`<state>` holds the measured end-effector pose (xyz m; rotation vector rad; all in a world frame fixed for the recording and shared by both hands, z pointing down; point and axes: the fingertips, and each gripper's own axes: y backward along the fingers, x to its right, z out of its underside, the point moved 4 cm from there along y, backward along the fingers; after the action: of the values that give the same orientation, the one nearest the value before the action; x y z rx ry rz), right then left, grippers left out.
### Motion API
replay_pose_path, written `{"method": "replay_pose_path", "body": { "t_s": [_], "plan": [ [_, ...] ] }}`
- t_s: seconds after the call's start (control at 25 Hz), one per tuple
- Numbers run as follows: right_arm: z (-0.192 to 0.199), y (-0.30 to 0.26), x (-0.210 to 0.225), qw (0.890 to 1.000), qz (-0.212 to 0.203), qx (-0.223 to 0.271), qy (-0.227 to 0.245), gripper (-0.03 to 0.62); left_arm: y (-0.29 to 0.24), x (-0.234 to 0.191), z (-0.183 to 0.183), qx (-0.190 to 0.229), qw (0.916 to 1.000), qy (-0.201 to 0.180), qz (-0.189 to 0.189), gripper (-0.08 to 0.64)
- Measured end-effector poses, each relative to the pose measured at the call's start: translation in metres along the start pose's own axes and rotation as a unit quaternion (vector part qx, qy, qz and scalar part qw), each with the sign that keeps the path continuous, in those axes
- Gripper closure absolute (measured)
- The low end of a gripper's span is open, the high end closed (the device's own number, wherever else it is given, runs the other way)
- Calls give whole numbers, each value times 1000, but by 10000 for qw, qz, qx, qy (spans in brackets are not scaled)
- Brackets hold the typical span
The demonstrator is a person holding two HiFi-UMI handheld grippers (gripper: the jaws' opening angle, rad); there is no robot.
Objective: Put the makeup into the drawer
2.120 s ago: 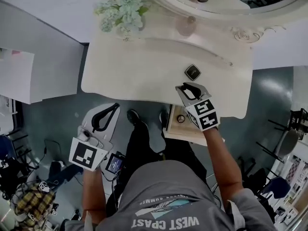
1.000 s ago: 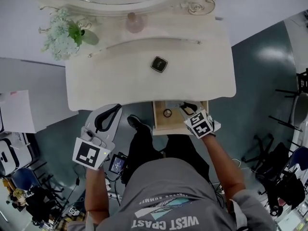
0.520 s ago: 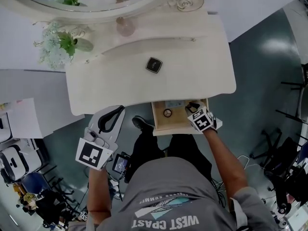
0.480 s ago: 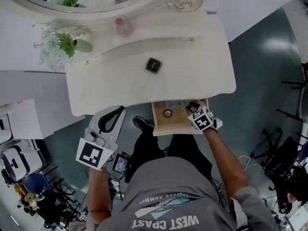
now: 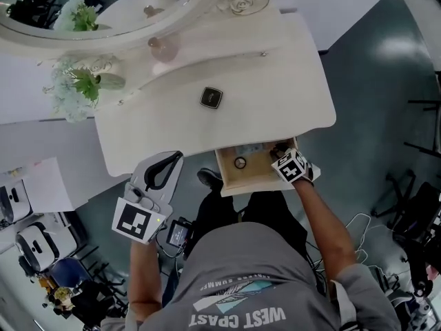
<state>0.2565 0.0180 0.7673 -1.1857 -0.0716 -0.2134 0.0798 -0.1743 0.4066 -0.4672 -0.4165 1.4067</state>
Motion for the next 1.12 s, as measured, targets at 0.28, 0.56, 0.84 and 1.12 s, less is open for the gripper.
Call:
{"method": "replay_pose_path", "body": {
  "t_s": [0.28, 0.56, 0.84, 1.12],
  "plan": [
    [10, 4, 4, 9999, 49, -33, 133, 485, -7, 7, -10, -42, 9999, -96, 84, 558],
    [18, 3, -6, 9993, -31, -268, 252, 465, 0, 7, -9, -55, 10000, -78, -2, 558],
    [10, 21, -2, 9991, 19, -207, 375, 440, 13, 7, -11, -8, 9999, -27, -150, 558],
    [-18, 43, -3, 9979, 120, 22, 644, 440, 41, -3, -8, 279, 9984, 114, -484, 558]
  ]
}}
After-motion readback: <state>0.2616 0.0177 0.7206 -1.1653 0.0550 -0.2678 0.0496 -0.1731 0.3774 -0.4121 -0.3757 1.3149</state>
